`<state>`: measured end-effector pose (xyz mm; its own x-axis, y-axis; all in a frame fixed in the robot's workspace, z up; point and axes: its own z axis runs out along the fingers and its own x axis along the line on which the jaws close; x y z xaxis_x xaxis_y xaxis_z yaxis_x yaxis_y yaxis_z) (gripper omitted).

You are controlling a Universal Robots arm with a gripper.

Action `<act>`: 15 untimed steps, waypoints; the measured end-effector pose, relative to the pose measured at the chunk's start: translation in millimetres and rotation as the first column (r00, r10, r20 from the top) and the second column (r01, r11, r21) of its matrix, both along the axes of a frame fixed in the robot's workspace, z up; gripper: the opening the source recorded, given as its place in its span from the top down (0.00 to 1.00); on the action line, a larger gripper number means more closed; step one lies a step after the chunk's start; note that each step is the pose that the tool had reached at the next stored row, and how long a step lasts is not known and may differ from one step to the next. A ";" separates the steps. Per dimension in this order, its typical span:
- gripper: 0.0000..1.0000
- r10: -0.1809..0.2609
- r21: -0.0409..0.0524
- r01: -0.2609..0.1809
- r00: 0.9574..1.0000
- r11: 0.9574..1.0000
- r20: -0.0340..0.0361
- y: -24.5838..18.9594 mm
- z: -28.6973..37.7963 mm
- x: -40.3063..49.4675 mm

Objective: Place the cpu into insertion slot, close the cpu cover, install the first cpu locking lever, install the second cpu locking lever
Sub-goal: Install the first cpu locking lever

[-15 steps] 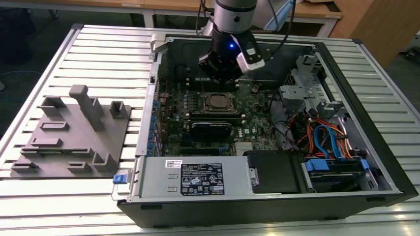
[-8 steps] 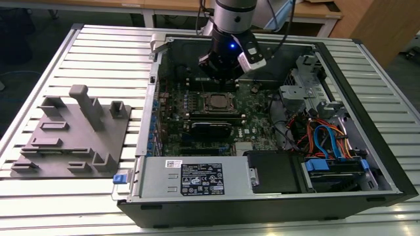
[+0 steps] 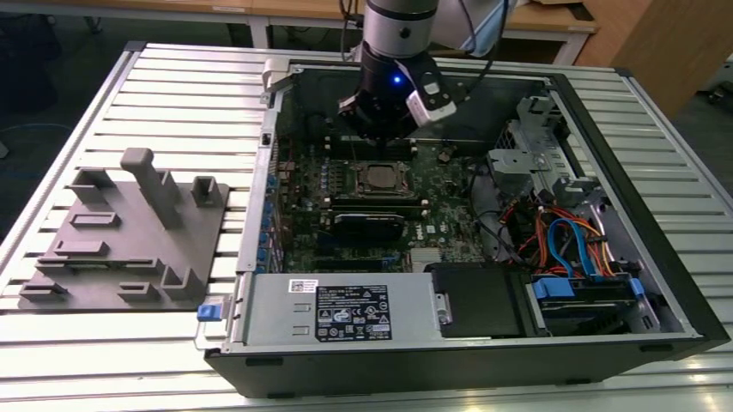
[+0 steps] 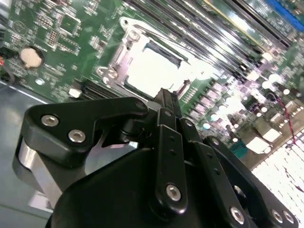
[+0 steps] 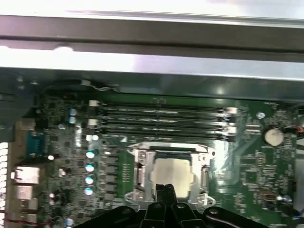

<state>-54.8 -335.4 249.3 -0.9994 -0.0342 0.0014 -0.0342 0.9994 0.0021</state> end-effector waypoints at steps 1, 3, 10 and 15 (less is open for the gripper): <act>0.90 0.000 0.000 0.000 1.000 1.000 0.001 0.0 0.0 -3.4; 0.90 0.000 0.000 0.000 1.000 1.000 0.004 0.0 0.0 -10.2; 0.90 0.000 0.000 0.000 1.000 1.000 0.014 0.0 0.0 -33.0; 0.90 0.000 0.000 0.000 1.000 1.000 0.022 1.2 0.0 -46.3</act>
<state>-101.1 -334.2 249.3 -0.9992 -0.0338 -0.0202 -0.0338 0.9994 0.0016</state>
